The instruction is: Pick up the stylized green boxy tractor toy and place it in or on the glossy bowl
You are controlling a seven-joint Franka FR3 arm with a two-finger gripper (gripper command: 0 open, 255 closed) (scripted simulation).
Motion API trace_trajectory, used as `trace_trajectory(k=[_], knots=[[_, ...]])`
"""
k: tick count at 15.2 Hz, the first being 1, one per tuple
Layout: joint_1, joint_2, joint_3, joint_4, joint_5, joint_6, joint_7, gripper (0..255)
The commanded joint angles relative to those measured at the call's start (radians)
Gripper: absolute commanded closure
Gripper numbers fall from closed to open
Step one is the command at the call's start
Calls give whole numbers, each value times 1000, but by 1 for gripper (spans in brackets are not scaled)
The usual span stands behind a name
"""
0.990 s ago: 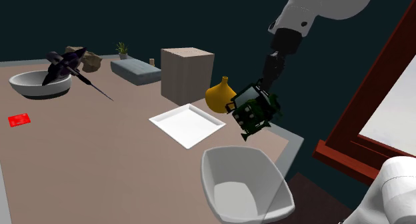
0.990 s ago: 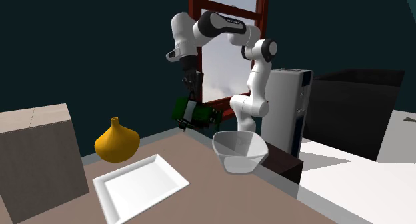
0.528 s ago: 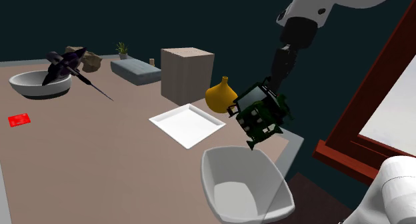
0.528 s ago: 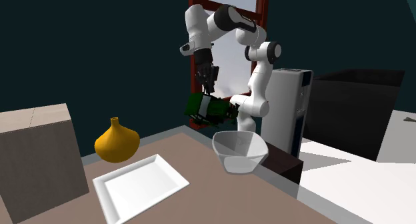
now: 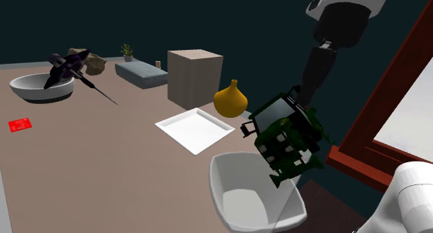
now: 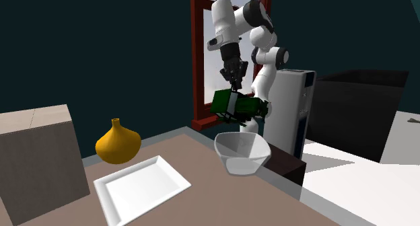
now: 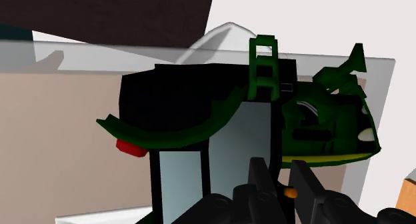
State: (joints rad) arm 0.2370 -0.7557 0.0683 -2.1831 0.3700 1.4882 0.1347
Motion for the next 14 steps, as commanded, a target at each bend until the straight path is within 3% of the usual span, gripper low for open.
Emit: trace_trajectory(k=[1, 4, 14], knots=[[12, -33, 35, 3, 25, -17, 50, 255], [26, -65, 81, 9, 59, -33, 112, 255], [28, -124, 99, -160, 75, 71, 74, 255]])
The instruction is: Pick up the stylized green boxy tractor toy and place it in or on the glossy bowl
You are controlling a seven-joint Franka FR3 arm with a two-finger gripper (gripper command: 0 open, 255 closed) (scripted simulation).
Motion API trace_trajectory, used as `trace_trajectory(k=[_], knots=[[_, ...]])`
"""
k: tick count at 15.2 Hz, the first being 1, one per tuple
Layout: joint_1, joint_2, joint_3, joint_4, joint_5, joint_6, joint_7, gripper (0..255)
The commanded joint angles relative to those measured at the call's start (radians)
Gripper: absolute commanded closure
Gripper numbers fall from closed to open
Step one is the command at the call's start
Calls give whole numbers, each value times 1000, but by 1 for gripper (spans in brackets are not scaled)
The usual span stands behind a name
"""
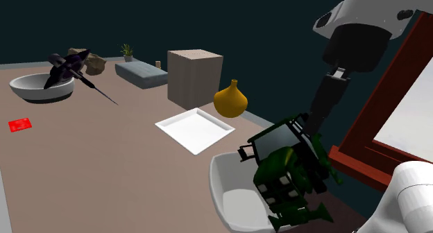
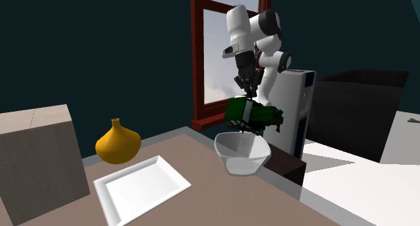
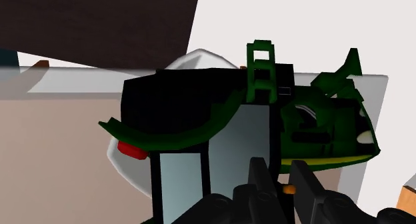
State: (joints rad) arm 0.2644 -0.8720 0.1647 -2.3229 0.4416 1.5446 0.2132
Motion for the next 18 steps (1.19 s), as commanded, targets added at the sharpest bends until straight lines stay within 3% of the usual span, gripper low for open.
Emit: trace_trajectory(k=[1, 12, 18], knots=[[1, -13, 5, -36, 5, 25, -8, 255], [10, -56, 28, -204, 30, 144, -47, 255], [56, -55, 4, -230, 10, 177, -27, 255]])
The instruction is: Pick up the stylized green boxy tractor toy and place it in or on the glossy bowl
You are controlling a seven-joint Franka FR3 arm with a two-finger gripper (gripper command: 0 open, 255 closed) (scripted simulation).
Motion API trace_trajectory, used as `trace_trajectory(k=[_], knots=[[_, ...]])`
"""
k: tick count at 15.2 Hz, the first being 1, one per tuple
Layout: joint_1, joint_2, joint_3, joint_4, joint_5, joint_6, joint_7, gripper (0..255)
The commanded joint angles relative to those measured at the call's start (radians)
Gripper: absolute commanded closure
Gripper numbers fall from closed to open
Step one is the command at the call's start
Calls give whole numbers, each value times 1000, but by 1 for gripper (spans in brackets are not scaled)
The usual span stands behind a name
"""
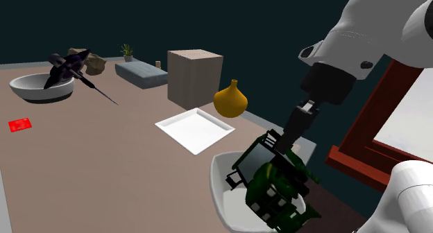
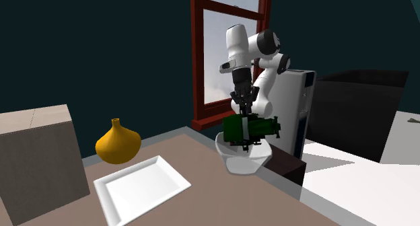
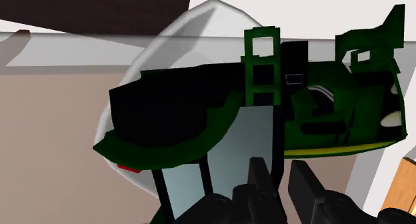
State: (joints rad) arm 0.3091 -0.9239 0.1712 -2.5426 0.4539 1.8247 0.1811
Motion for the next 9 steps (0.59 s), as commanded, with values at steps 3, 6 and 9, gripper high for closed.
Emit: trace_trajectory(k=[3, 6, 9], knots=[[35, 0, -18, -11, -16, -96, 18, 255], [35, 16, -14, -7, -14, -85, 16, 0], [35, 0, -18, -11, -16, -96, 19, 0]])
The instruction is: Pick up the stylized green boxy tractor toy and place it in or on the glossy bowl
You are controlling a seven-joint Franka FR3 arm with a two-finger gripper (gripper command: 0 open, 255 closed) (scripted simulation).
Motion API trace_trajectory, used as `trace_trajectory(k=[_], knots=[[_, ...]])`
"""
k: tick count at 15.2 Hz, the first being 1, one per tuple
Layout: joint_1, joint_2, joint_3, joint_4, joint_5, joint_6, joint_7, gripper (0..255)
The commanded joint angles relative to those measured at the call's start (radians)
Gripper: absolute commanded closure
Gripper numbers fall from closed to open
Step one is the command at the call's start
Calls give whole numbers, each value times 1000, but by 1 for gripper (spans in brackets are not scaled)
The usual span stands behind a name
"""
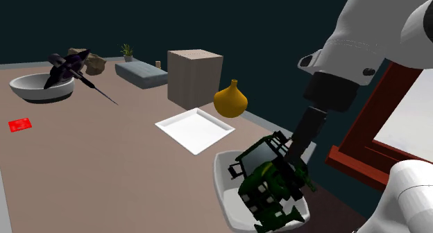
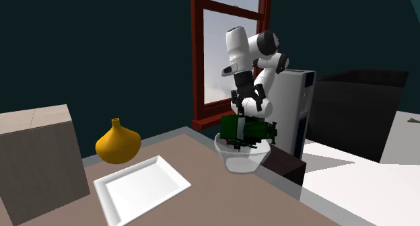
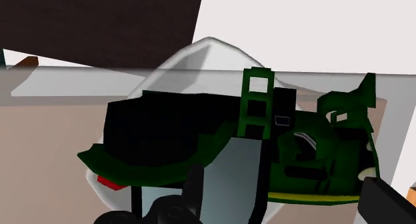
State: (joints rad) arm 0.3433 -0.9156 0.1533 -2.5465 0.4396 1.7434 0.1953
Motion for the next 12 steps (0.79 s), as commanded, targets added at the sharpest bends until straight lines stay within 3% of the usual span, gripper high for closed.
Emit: trace_trajectory(k=[1, 4, 12], knots=[[-3, -7, -13, 24, -13, -46, 7, 0], [-12, 6, -48, 118, -42, -131, 12, 0], [-12, 6, -48, 118, -42, -131, 12, 0]])
